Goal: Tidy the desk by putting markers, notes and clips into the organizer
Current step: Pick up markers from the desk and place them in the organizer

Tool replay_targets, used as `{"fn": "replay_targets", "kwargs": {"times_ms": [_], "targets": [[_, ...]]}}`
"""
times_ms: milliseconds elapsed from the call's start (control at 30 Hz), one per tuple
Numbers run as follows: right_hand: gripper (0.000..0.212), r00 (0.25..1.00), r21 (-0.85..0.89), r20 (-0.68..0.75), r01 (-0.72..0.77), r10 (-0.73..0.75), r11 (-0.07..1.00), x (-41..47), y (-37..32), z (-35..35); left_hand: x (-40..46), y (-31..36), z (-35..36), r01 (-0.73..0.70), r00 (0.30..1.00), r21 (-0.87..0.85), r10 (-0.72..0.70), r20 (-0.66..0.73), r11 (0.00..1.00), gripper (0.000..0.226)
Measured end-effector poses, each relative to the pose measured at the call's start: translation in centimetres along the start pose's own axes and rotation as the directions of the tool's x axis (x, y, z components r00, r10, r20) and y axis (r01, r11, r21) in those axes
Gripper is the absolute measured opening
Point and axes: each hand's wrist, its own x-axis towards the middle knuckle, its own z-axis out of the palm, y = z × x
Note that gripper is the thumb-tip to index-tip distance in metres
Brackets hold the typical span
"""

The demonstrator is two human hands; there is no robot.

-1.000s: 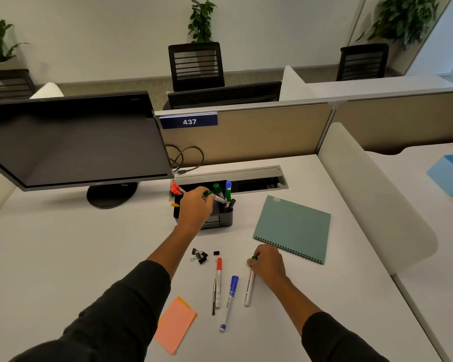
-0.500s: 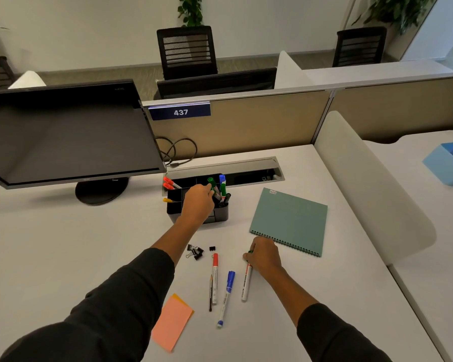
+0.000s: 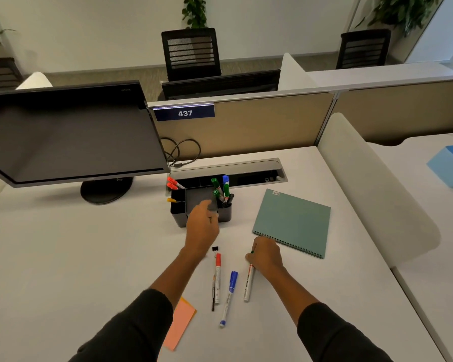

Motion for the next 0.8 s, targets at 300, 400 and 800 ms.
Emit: {"fn": "replay_targets", "kwargs": {"times_ms": [300, 400, 800], "targets": [[0.015, 1.0, -0.039, 0.002, -0.023, 0.023, 0.999, -0.3, -0.2, -0.2, -12.6, -2.1, 4.1, 0.031, 0.947, 0.079, -0.054, 0.316, 0.996, 0.037], [0.016, 0.998, -0.067, 0.006, -0.064, 0.064, 0.996, 0.1, 0.1, -0.8, -13.7, -2.0, 4.6, 0.051, 0.906, 0.178, -0.12, 0.405, 0.983, 0.045], [0.006, 0.884, 0.126, -0.452, 0.192, -0.116, 0.973, 0.9, -5.3, -13.6, -14.3, -1.5, 4.5, -0.052, 0.886, 0.301, -0.095, 0.454, 0.952, 0.033]]}}
